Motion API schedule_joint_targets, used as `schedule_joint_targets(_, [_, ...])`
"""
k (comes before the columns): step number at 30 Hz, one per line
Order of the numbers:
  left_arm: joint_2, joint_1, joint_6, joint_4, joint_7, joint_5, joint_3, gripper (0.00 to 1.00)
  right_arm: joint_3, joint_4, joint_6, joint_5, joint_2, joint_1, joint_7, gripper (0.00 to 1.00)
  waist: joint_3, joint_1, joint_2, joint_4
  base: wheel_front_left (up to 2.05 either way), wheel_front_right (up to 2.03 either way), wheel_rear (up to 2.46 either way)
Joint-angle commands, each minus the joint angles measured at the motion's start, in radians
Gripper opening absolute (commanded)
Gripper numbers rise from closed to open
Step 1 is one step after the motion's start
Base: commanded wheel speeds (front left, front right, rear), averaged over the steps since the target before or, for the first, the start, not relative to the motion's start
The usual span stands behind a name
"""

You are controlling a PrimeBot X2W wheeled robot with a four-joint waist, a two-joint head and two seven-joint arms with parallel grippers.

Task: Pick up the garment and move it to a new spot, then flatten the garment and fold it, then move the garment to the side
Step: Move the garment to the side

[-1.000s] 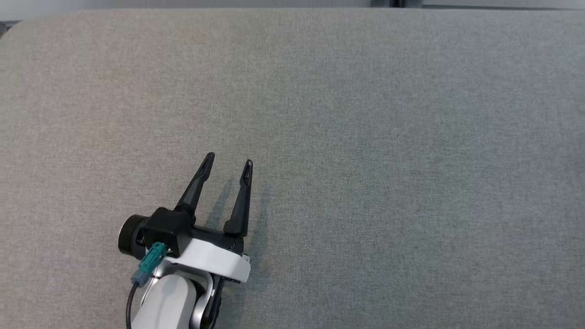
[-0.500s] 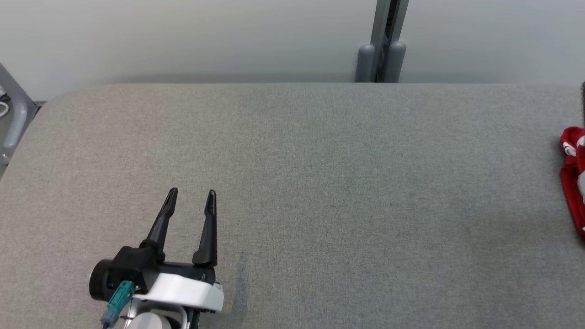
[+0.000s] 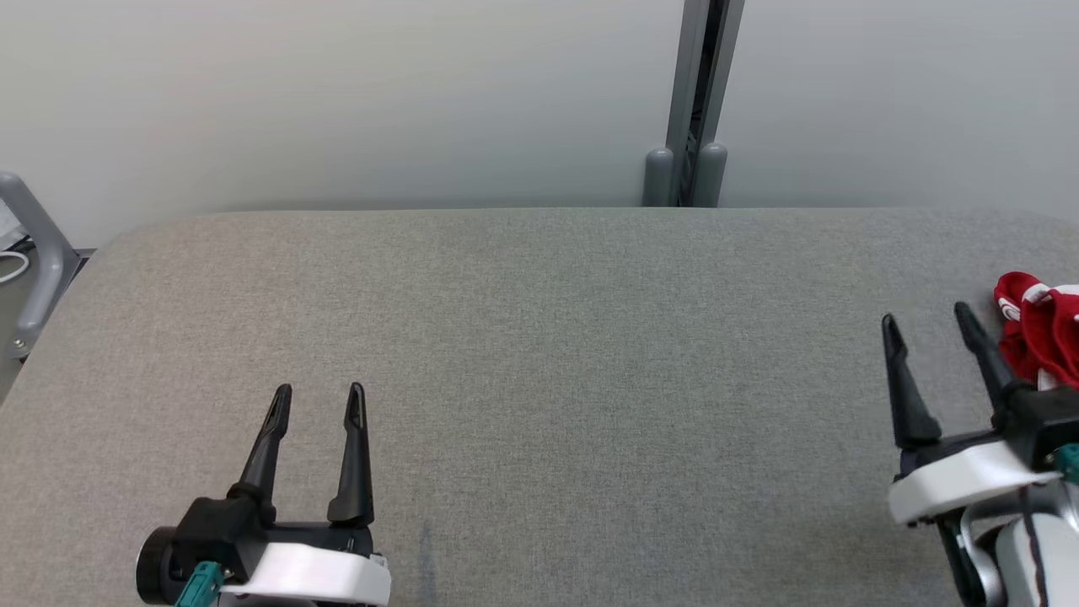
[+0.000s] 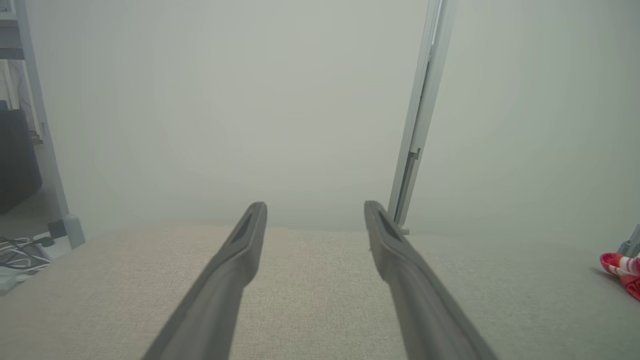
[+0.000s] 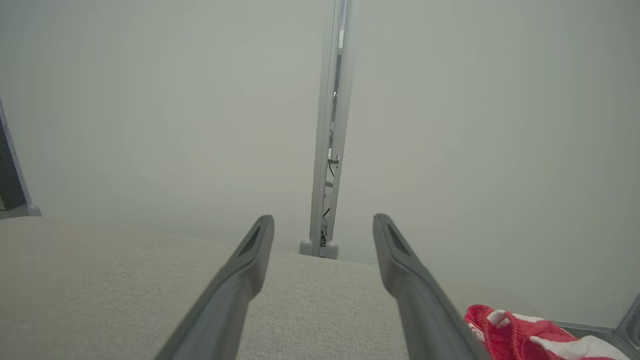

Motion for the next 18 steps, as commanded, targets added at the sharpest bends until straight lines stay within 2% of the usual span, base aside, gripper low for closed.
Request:
schedule_joint_targets(1, [0.004,0.012,0.005,-0.005,-0.003,-0.002,0.006,1.00,0.001,-0.005,0.000,-0.021,0.001,0.019,-0.008,1.00,-0.003,0.0000,0.0000,0.000,0.00,0.00,0.00])
schedule_joint_targets(3, [0.003,0.024,0.009,-0.008,-0.003,0.035,0.000,1.00,0.018,-0.014,0.000,-0.041,0.033,0.051,-0.009,1.00,-0.008,0.0000,0.0000,0.000,0.00,0.00,0.00])
schedule_joint_targets(8, [0.003,0.044,0.052,-0.018,-0.003,0.011,0.016,1.00,0.008,-0.028,0.000,-0.064,0.080,0.106,-0.010,1.00,-0.014,0.0000,0.0000,-0.001,0.00,0.00,0.00])
schedule_joint_targets(18, [0.004,0.055,0.034,0.009,-0.003,0.040,-0.001,1.00,0.007,-0.045,0.000,-0.098,0.121,0.162,-0.010,1.00,-0.015,0.0000,0.0000,0.004,0.00,0.00,0.00])
